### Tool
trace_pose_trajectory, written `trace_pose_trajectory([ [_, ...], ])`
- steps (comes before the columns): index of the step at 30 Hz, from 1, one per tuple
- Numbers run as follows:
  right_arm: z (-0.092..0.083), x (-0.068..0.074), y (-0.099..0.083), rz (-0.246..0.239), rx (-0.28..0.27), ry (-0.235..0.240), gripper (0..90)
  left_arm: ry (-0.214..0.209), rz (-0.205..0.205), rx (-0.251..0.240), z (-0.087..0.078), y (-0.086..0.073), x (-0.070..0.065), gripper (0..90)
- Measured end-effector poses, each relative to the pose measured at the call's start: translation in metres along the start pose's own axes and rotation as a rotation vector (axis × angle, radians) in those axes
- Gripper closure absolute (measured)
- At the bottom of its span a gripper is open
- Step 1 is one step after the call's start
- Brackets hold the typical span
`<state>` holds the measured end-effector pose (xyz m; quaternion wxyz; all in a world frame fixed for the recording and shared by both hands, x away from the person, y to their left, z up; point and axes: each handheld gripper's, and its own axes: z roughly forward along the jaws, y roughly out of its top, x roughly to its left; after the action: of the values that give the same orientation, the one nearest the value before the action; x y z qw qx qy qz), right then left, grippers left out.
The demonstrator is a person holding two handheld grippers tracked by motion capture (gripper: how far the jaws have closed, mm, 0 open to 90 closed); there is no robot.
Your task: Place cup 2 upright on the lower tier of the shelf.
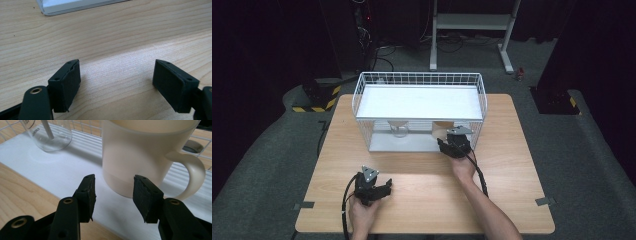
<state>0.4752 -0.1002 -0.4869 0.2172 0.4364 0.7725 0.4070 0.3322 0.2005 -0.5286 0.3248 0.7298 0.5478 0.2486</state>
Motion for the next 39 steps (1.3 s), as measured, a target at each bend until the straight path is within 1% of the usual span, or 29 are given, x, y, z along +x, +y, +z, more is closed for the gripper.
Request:
trace_pose_trajectory([
  [2, 0.002, 0.0, 0.002, -0.008, -0.001, -0.013, 52.6, -0.001, 0.0, 0.002, 0.0, 0.0, 0.0, 22.7],
  [3, 0.002, 0.0, 0.002, 0.0, -0.009, -0.019, 52.9, 0.0, 0.0, 0.0, 0.0, 0.0, 0.0, 22.8],
  [4, 0.003, -0.001, 0.003, -0.007, -0.017, -0.021, 52.9, 0.0, 0.0, 0.0, 0.0, 0.0, 0.0, 22.7],
  [8, 0.005, -0.002, 0.001, 0.018, 0.002, -0.027, 52.3, 0.0, 0.0, 0.0, 0.0, 0.0, 0.0, 22.7],
  [9, 0.005, -0.003, 0.001, 0.02, -0.003, -0.024, 52.1, 0.0, 0.0, 0.0, 0.0, 0.0, 0.0, 22.8],
  [11, 0.004, -0.006, 0.002, 0.047, -0.019, -0.026, 52.0, -0.001, 0.0, 0.002, 0.0, 0.0, 0.0, 22.7],
  [13, 0.005, -0.009, 0.002, 0.042, -0.02, -0.034, 52.0, 0.0, 0.0, 0.0, 0.0, 0.0, 0.0, 22.7],
  [17, 0.007, -0.011, 0.001, 0.06, -0.01, -0.041, 52.0, 0.0, 0.0, 0.0, 0.0, 0.0, 0.0, 22.7],
  [20, 0.007, -0.01, 0.001, 0.043, -0.006, -0.045, 51.1, 0.001, -0.001, 0.0, 0.0, 0.0, 0.0, 22.7],
  [22, 0.006, -0.009, 0.001, 0.049, -0.001, -0.041, 49.0, 0.001, -0.001, 0.0, 0.0, 0.0, 0.0, 22.7],
  [23, 0.005, -0.009, 0.001, 0.044, 0.0, -0.033, 46.6, 0.001, -0.001, 0.0, 0.0, 0.0, 0.0, 22.7],
  [25, 0.004, -0.009, 0.001, 0.053, 0.003, -0.014, 42.5, 0.001, -0.001, 0.0, 0.0, 0.0, 0.0, 22.7],
  [27, 0.002, -0.008, 0.001, 0.041, 0.006, 0.0, 40.1, 0.001, 0.0, 0.0, 0.0, 0.0, 0.0, 22.7],
  [28, -0.001, -0.006, 0.001, 0.041, 0.015, 0.0, 39.0, 0.001, -0.001, 0.0, 0.0, 0.0, 0.0, 22.7],
  [30, -0.005, -0.004, 0.001, 0.02, 0.008, 0.005, 37.5, 0.001, 0.0, 0.0, 0.0, 0.0, 0.0, 22.7],
  [32, -0.011, -0.005, 0.0, 0.012, 0.004, 0.012, 37.1, 0.001, -0.001, 0.0, 0.0, 0.0, 0.0, 22.7],
  [33, -0.013, -0.005, -0.002, 0.018, -0.001, 0.019, 37.1, 0.001, -0.001, 0.0, 0.0, 0.0, 0.0, 22.7],
  [38, -0.024, -0.01, -0.011, 0.038, 0.006, 0.047, 35.9, 0.001, -0.002, 0.002, 0.0, 0.0, 0.0, 22.7],
  [39, -0.026, -0.012, -0.012, 0.035, 0.002, 0.053, 35.8, 0.001, -0.002, 0.002, 0.0, 0.0, 0.0, 22.7],
])
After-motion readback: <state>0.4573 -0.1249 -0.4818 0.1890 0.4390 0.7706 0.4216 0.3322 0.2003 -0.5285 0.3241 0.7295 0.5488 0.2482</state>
